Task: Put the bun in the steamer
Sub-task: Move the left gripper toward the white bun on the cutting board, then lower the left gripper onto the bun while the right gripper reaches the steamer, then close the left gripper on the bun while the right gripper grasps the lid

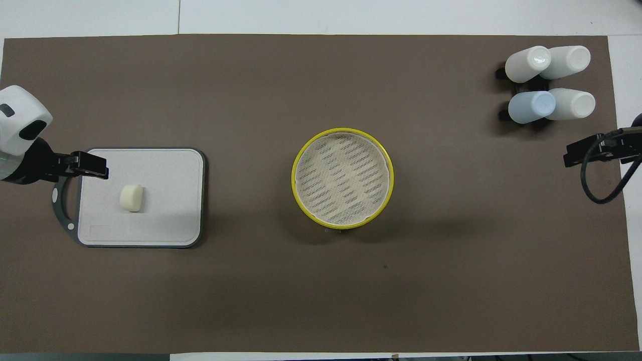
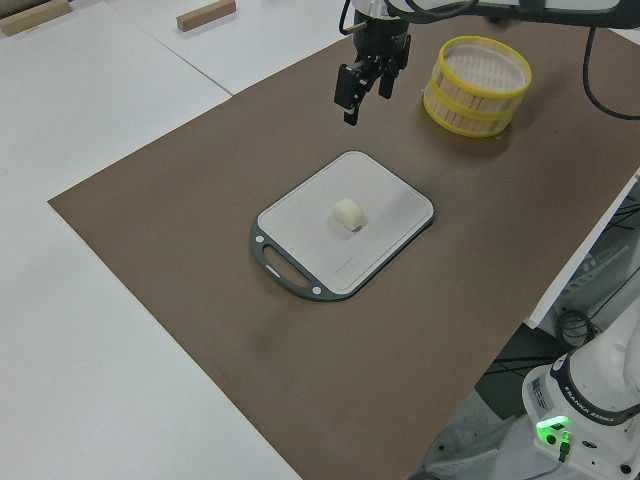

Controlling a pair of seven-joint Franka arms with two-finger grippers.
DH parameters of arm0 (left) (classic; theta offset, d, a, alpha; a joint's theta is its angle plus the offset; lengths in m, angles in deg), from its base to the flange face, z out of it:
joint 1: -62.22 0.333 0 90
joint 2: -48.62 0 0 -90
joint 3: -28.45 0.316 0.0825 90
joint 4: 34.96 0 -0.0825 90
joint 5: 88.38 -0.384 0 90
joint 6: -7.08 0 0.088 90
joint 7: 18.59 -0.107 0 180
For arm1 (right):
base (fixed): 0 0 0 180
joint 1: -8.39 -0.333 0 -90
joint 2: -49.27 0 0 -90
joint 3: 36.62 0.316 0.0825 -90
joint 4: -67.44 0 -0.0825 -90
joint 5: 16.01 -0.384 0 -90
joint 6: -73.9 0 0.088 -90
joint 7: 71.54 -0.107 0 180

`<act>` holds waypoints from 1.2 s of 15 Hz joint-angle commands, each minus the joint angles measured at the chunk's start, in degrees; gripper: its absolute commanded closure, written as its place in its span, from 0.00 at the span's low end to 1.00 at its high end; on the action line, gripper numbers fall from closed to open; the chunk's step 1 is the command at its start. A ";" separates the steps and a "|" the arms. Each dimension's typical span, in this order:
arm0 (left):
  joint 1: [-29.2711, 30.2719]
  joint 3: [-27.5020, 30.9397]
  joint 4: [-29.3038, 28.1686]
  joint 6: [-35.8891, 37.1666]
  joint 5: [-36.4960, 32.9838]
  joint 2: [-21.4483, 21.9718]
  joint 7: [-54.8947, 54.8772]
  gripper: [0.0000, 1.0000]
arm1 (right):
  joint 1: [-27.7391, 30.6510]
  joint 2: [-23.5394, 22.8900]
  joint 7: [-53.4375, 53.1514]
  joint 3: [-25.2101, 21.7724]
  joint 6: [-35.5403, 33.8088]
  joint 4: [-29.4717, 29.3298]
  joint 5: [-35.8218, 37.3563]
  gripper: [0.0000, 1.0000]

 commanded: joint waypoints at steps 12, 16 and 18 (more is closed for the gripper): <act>2.02 0.25 -22.53 -26.24 -0.51 -2.81 -2.24 0.00 | -16.15 -3.97 -18.20 1.45 9.46 0.99 -2.68 0.00; 3.26 0.17 -23.06 -28.79 -0.51 -4.30 -2.51 0.00 | -25.12 -7.13 -31.73 1.45 12.45 -0.15 -2.51 0.01; 3.17 0.17 -23.59 -29.85 -0.51 -4.74 -2.59 0.00 | -28.46 -10.72 -35.34 1.36 12.11 -3.30 -1.90 0.04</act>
